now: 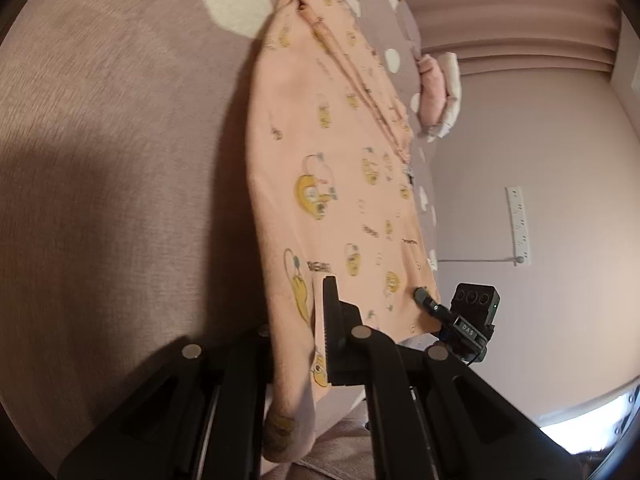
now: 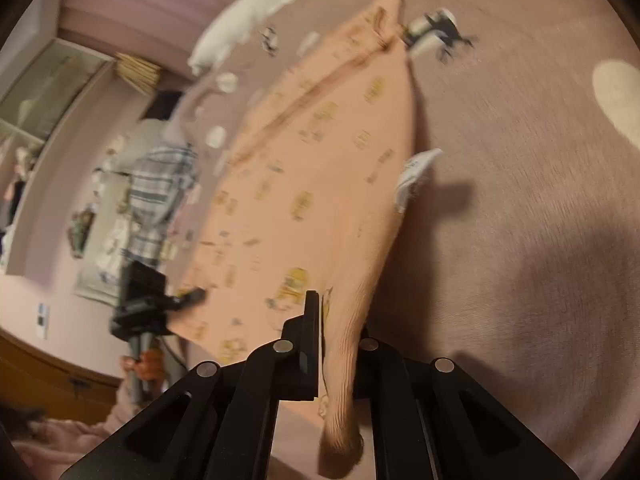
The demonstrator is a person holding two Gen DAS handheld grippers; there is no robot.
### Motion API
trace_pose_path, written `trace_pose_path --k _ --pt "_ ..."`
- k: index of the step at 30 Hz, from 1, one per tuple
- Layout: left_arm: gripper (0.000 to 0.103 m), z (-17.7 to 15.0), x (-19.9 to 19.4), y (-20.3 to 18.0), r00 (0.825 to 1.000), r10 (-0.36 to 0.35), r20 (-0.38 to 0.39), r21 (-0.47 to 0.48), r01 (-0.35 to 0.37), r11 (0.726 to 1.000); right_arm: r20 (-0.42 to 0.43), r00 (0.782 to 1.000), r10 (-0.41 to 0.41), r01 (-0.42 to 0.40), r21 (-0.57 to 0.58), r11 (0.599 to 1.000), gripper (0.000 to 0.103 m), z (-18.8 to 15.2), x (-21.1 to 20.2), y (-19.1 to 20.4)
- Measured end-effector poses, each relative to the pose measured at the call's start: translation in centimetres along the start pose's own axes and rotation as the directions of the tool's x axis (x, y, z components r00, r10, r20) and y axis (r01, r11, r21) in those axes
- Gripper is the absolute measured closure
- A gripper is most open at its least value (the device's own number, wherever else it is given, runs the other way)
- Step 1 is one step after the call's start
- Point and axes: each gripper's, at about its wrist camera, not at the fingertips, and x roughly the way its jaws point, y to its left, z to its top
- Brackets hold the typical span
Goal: Fold small clothes
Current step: 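Grasp the shirt hem with both grippers, then lift the hem with both grippers and fold it up toward the collar, release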
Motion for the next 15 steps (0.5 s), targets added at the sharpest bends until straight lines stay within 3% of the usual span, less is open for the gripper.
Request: trace_pose_path --k 4,15 --pt "0.099 1.3 -0.9 -1.2 0.996 -0.08 0.049 0.005 0.08 0.997 0.064 0.995 0.073 -0.072 -0.029 0.997 0.096 1.4 -0.6 1.4" --pt "0.101 4.6 -1.5 -5.3 0.976 -0.186 0.111 0.098 0.176 0.98 0.166 0.972 0.168 -0.155 -0.086 0.984 0.096 4.7 -0.7 4.0"
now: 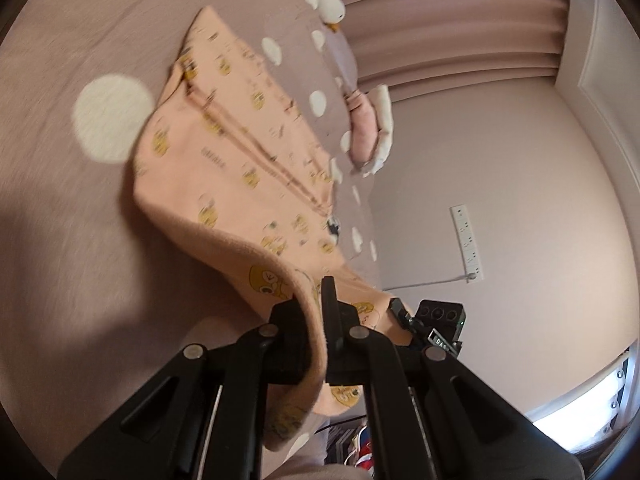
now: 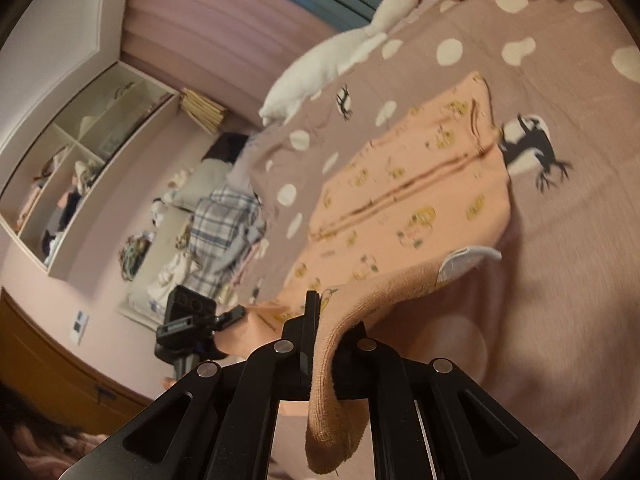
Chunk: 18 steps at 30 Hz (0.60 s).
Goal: Fold small clothes
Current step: 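Lift the hem with both grippers and fold it up toward the collar, release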
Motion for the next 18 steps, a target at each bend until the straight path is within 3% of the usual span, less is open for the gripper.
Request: trace_pose_path --k 14,18 --pt "0.101 6.8 -0.2 -3.0 0.982 -0.118 0.146 0.046 0.113 0.993 0.167 0.986 0.013 -0.008 -0.032 0.999 0.096 6.9 -0.4 1.1" --pt "0.101 9.7 0.4 -3.6 0.975 -0.119 0.185 0.061 0.109 0.992 0.182 0.983 -0.007 0.014 -0.036 0.999 0.096 9.7 0.8 0.9"
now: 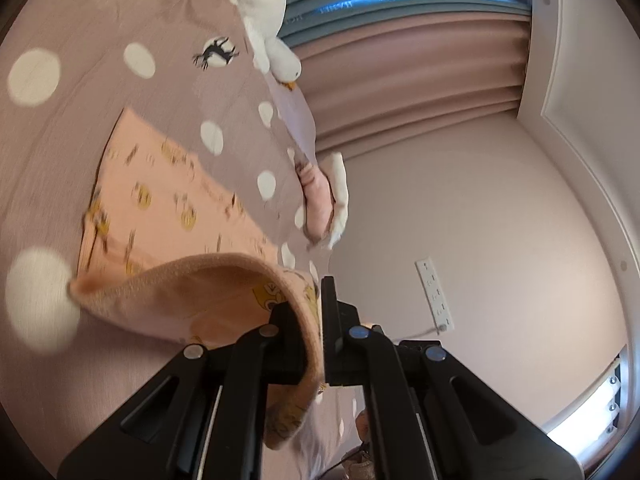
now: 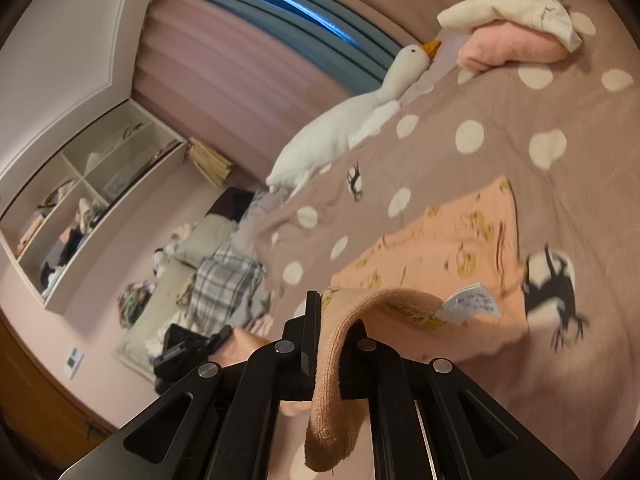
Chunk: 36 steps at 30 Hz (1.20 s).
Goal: Fold small clothes
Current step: 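Lift the hem with both grippers and fold it up toward the collar, release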
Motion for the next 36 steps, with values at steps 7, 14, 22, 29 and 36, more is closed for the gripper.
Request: trace_pose_path --k 7,14,22,29,36 --pt "0.101 4.3 2.9 1.4 0.998 0.051 0.036 0.0 -0.051 0.999 -0.003 0.998 -0.057 0.058 0.024 0.998 0.096 3.8 3.7 -2.2" --pt "0.101 7.8 5.7 5.4 0.989 0.136 0.053 -0.066 -0.132 0.989 -0.042 0.987 -0.152 0.156 0.116 0.981 0.096 6.1 8.1 -6.5" --pt "0.101 10.6 8.4 11.1 0.922 0.386 0.023 -0.145 -0.379 0.914 -0.177 0.928 -0.327 0.362 0.231 0.903 0.09 7.0 12.1 -12.6" --pt "0.1 10.7 6.5 9.9 0.847 0.531 0.021 -0.012 -0.53 0.848 -0.141 0.863 -0.486 0.504 0.156 0.849 0.051 8.3 9.3 -12.4" --pt "0.096 6.7 7.4 5.5 0.837 0.543 -0.072 0.266 -0.509 0.819 -0.159 0.866 -0.473 0.437 -0.216 0.873 0.051 5.6 7.2 -6.6"
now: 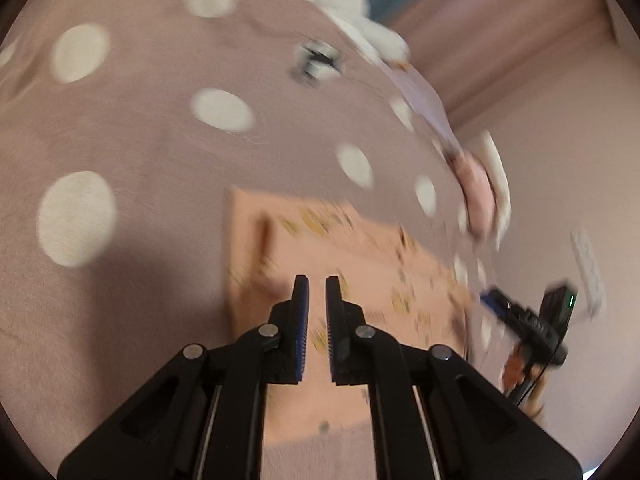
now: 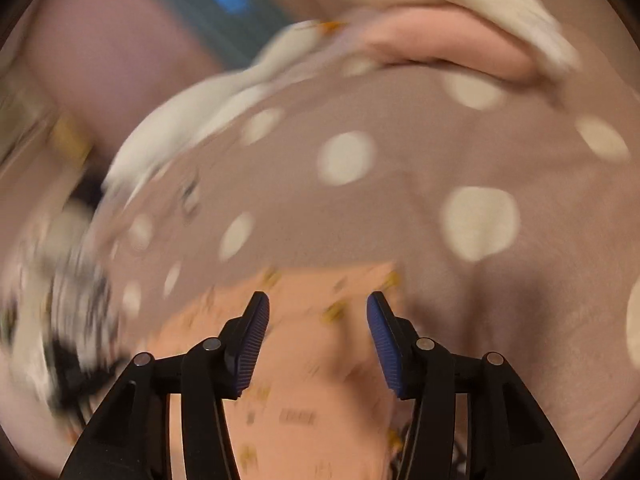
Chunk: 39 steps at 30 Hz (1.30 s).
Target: Fold small clothes
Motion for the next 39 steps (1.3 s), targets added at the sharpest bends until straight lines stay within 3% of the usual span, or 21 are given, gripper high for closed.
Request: trace_pose_path --k 1,4,7,9,17,21,24,27,30,34,35,37,39 --pt "0.096 -0.5 0.8 -0.7 1.0 0.002 -0.03 0.03 -0.001 1.0 -0.02 1.0 -0.005 0.004 -0.06 0.998 0.052 -0.9 0.2 1.0" --pt "0.096 -2.5 3.9 -2.4 0.991 0.051 -0.122 0.133 -0.035 0.991 -0.107 0.994 -0.031 0.009 -0.203 0.979 0.076 -3.9 2.1 3.4" --pt "0.096 -3.3 7.5 -2.9 0.977 0.13 -0.168 0.185 -0.098 0.978 -0.167 0.981 -0.095 0.047 -0.272 0.961 0.082 -5.5 4.6 4.1" --pt "0.096 -3.0 9.1 -2.8 0.976 0.153 -0.155 0.193 -0.122 0.974 -0.163 0.978 -0.128 0.075 -0.296 0.952 0.082 -5.3 6.0 4.3" --pt "0.096 3.7 11.9 -1.3 0.993 0.094 -0.064 0.003 -0.094 0.996 -0.074 0.986 -0.151 0.127 -0.261 0.957 0.082 -0.3 9.2 4.5" --pt "0.094 7.1 10.6 -0.5 0.995 0.097 0.002 -0.113 -0.096 0.989 0.002 0.985 -0.173 0.17 -0.18 0.969 0.082 2.6 9.2 4.8" --pt "0.093 7.8 8.7 -0.7 0.993 0.116 0.023 -0.104 -0.113 0.988 0.027 0.984 -0.177 0.179 -0.141 0.974 0.082 3.8 8.0 4.5" --pt "0.09 6.6 7.1 -1.5 0.993 0.119 0.024 -0.027 -0.119 0.993 0.046 0.985 -0.166 0.171 -0.167 0.971 0.082 2.8 6.1 4.6" --pt "0.088 4.5 7.1 -2.3 0.991 0.13 -0.027 0.054 -0.128 0.99 0.014 0.984 -0.178 0.177 -0.218 0.96 0.082 1.0 5.2 4.3" --pt "0.088 0.6 8.3 -2.2 0.964 0.253 -0.085 0.201 -0.232 0.952 -0.095 0.97 -0.224 0.193 -0.262 0.945 0.082 -0.7 6.8 3.6" --pt "0.088 -0.3 8.4 -1.7 0.96 0.267 -0.089 0.216 -0.243 0.946 -0.11 0.96 -0.256 0.218 -0.275 0.936 0.082 -1.1 7.2 3.2" --pt "0.087 -0.8 7.4 -1.0 0.969 0.239 -0.07 0.191 -0.222 0.956 -0.086 0.958 -0.273 0.242 -0.268 0.933 0.082 -1.1 6.9 1.9" --pt "0.087 -0.9 6.5 -0.4 0.973 0.216 -0.078 0.156 -0.202 0.967 -0.091 0.96 -0.263 0.245 -0.177 0.953 0.082 0.0 6.2 0.4"
